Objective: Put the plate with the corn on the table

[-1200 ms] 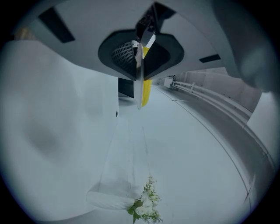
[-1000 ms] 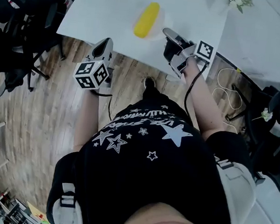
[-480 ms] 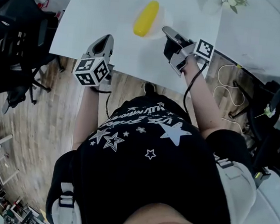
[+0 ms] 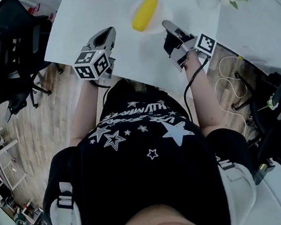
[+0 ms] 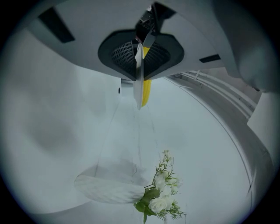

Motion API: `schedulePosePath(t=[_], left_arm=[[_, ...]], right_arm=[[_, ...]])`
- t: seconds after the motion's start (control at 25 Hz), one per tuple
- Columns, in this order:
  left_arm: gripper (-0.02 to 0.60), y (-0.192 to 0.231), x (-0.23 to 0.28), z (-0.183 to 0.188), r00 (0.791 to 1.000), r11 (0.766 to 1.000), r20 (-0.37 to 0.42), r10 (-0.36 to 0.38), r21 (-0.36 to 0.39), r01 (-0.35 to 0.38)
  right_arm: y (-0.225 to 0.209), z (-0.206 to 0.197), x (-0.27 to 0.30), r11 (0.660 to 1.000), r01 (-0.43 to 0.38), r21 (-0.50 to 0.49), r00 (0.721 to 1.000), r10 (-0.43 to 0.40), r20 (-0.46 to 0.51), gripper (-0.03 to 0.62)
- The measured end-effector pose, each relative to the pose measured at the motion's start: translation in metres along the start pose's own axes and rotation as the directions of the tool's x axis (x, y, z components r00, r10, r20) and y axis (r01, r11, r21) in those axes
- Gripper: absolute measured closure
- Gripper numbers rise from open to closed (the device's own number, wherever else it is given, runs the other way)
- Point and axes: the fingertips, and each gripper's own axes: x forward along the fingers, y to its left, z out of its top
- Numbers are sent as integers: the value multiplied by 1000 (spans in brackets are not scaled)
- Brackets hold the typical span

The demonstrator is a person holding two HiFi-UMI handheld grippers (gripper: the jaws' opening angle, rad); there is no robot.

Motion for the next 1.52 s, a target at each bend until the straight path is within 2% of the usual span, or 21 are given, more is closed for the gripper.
schedulePosePath(t=[0.28, 0.44, 0.72, 1.16, 1.52], left_arm=[[574, 21, 35, 9, 993, 993, -42, -113, 11, 114], [574, 30, 62, 27, 984, 984, -53, -171, 45, 174], [575, 33, 90, 42, 966, 963, -71, -249, 92, 255], [575, 73, 174, 57, 949, 951, -116, -294, 61, 303], [575, 77, 221, 48, 938, 946, -149, -313, 38, 322]], right_arm=[[-2, 10, 14, 1000, 26, -2, 994, -26, 104, 554], [-4, 23, 19, 999, 32, 10, 985, -33, 168, 554], [-6, 38, 21, 999, 37, -24, 971, -30, 238, 554], [-45, 89, 76, 998, 65, 0, 955, -62, 289, 556], [-89, 120, 83, 992, 123, 13, 945, -121, 303, 556]])
